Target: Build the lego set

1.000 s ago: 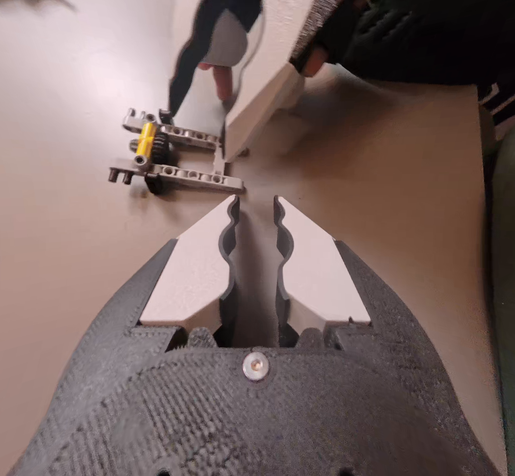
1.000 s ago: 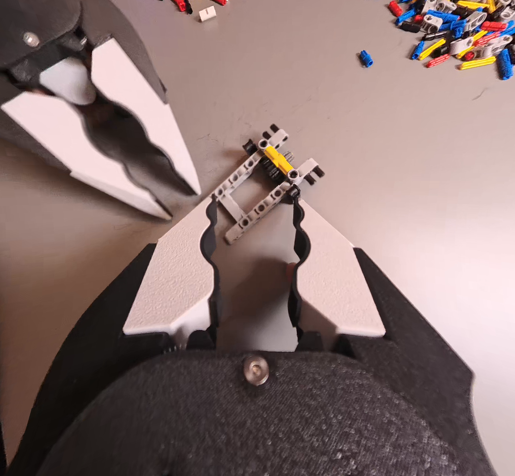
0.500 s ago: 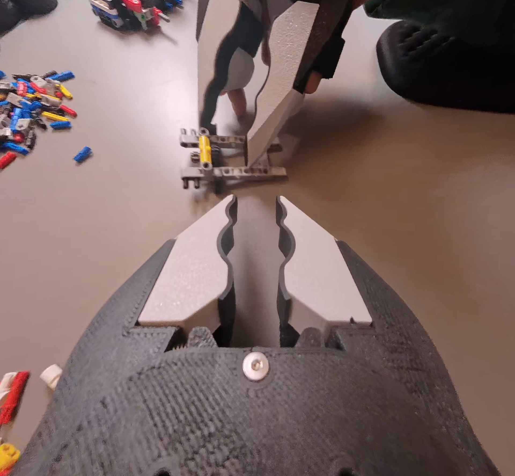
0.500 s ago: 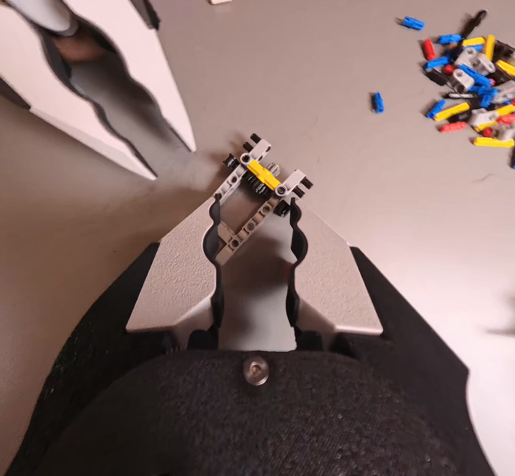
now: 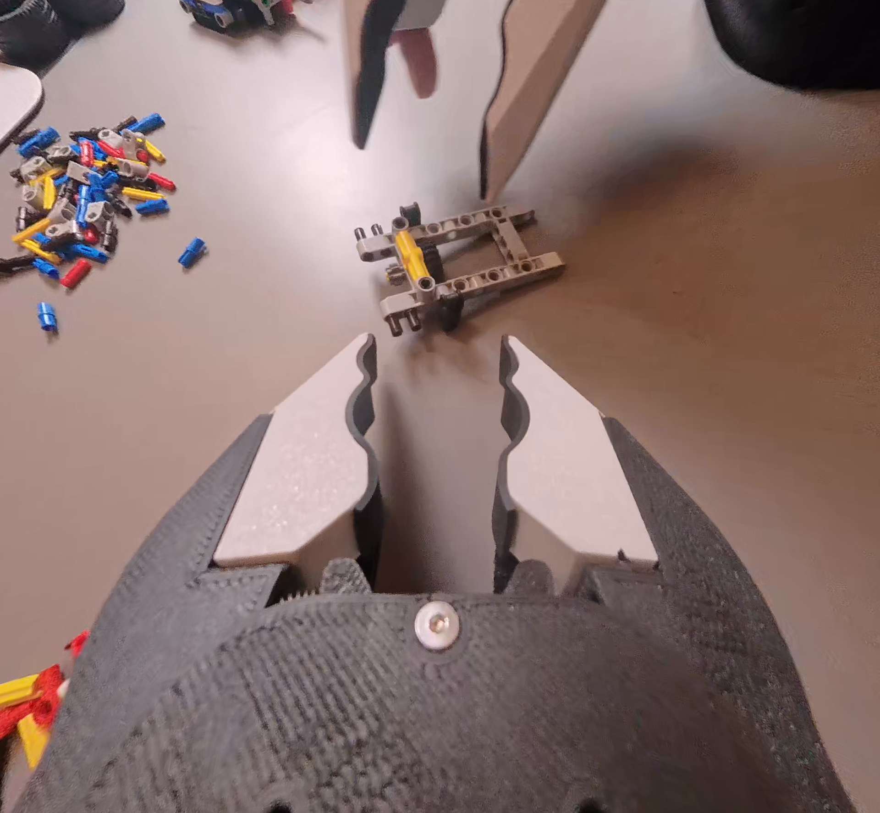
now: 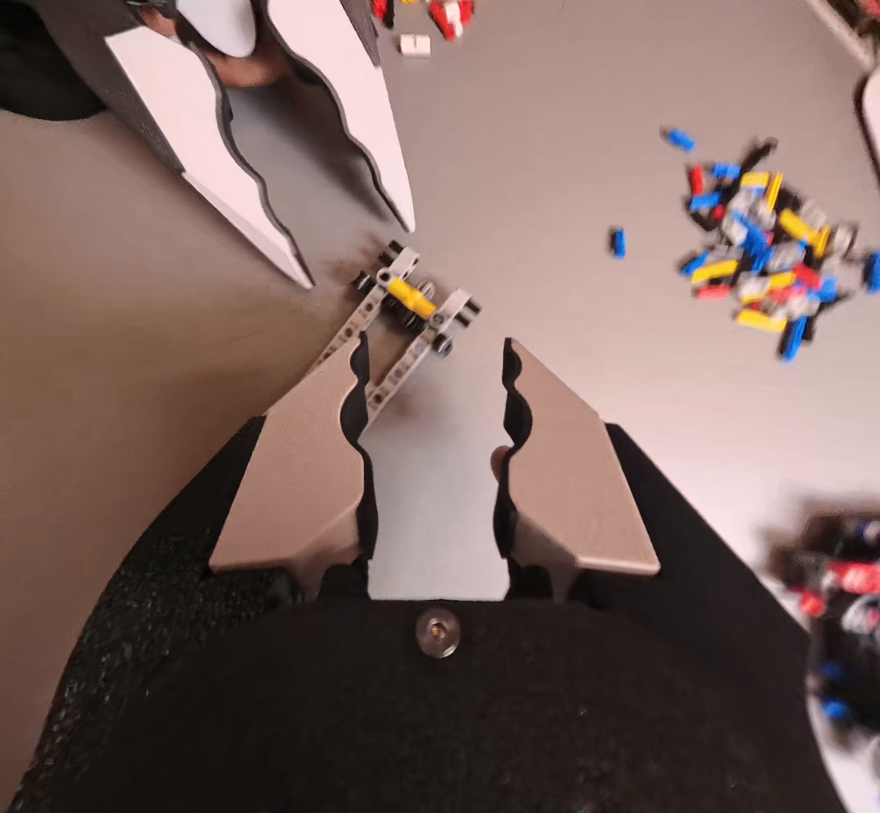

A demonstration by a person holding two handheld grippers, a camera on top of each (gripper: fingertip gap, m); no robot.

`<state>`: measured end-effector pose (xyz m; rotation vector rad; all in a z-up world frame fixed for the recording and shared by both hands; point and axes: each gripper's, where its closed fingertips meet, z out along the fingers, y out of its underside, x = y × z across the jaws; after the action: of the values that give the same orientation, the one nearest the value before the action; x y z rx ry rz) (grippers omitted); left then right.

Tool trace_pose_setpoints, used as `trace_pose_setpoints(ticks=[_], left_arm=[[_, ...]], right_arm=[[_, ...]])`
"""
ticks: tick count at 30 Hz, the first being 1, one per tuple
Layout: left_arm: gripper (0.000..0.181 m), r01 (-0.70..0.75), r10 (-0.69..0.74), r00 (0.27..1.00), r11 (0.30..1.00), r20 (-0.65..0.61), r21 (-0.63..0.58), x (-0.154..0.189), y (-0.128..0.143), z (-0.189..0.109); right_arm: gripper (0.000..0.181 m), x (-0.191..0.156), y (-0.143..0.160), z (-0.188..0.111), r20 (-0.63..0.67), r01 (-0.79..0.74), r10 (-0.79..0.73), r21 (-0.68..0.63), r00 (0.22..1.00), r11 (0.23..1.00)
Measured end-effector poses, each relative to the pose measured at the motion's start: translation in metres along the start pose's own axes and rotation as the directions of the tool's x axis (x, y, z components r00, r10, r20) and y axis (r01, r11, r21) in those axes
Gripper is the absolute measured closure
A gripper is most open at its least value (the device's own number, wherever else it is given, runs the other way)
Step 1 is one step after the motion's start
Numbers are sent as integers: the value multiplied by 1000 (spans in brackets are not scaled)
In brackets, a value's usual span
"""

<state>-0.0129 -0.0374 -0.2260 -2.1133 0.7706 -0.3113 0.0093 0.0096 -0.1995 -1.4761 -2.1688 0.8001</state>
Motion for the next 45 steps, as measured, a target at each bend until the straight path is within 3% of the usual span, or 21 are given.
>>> trace_pose_setpoints(ticks=[1,3,6,8,9,12,15,18,25,31,36,38,41,45], left_arm=[[134,-23,24,1000,1000,20,-15,-1,1,2],[136,-54,55,998,998,20,-40,3,3,6],[138,-53,53,999,997,-1,-53,8,-1,6],[139,-52,51,999,998,-14,-43,10,-3,3],[139,-47,46,999,998,-19,-39,11,-3,0],[138,-15,15,999,1000,-31,6,9,-7,-11],[129,-13,15,999,999,-38,35,4,-8,-15],[119,-19,25,995,998,-93,59,9,-8,-11],[114,-75,73,992,997,-100,-16,-2,0,11],[122,-53,51,996,998,-74,-28,-12,0,13],[121,-31,31,999,999,-13,-15,-22,-2,12],[111,5,-4,1000,999,-31,49,-22,-12,8],[110,116,-111,993,968,-34,225,-32,-39,-14],[113,102,-166,978,911,128,400,-61,-61,-52]], right_arm=[[122,-5,6,0,-36,-79,78,-24,996,997],[108,-23,13,4,-54,-234,232,-32,971,972],[102,-39,27,19,-143,-231,217,-94,966,968],[116,-36,29,26,-174,-196,175,-111,969,974],[135,-34,29,25,-161,-179,158,-123,974,976],[137,-32,32,21,-11,53,-56,-175,998,983],[137,-33,34,16,176,311,-286,-138,942,940],[138,-30,28,17,279,302,-259,-125,925,945],[138,-29,25,27,298,332,-292,-93,909,939],[126,-9,12,13,134,211,-216,53,967,976],[126,50,-14,-38,-202,106,-38,339,979,935],[135,91,-20,-67,-355,64,105,434,929,898],[136,146,-26,-112,-460,3,312,565,831,825],[131,224,-34,-165,-592,47,427,619,683,784]])
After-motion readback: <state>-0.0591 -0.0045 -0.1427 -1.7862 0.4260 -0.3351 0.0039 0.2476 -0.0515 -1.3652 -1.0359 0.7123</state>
